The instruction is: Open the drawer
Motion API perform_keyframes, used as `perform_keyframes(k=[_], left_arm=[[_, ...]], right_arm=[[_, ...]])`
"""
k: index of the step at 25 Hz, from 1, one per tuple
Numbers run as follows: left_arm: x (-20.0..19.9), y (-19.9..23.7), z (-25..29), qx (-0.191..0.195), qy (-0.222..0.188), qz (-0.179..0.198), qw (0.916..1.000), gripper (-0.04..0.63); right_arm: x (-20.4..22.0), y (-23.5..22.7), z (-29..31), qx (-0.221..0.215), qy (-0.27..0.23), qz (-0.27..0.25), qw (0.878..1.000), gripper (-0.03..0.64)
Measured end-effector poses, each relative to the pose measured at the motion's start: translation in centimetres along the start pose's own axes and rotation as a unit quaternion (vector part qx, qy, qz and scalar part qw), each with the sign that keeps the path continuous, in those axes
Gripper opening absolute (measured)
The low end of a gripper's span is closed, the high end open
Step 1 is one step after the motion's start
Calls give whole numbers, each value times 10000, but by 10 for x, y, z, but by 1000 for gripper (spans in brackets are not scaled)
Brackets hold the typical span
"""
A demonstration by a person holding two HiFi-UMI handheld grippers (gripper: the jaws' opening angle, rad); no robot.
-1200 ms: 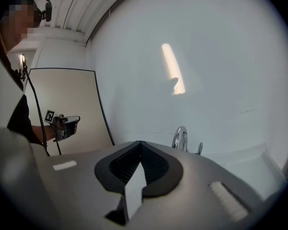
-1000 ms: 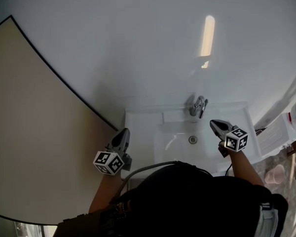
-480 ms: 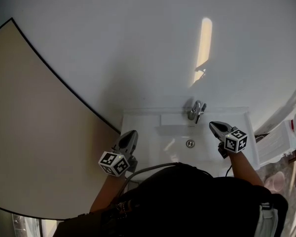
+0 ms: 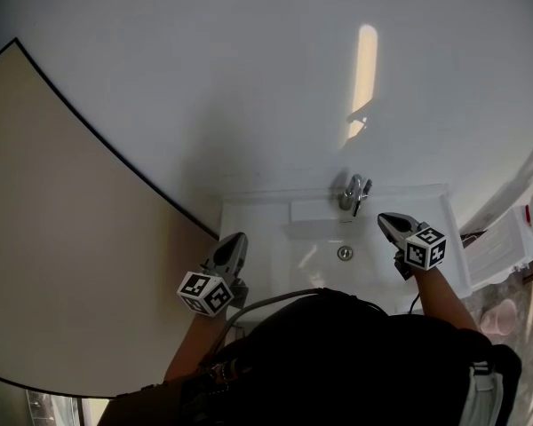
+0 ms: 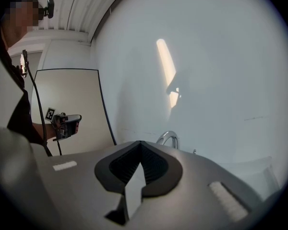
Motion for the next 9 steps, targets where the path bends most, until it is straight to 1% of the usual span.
perform_keyframes(k=[9], left_arm=[[-9, -8, 3, -43, -12, -25, 10000, 2]], right_arm=[[-5, -6, -8, 21, 23, 7, 10000, 0]])
Point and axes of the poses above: the fingertips, and each gripper's own axes: z forward along the fingers, y to its left, x out of its underside, the point moved 7 cm from there along -z, backward along the fingers, and after that the axes turned 1 degree about -y, right-handed, at the moved point
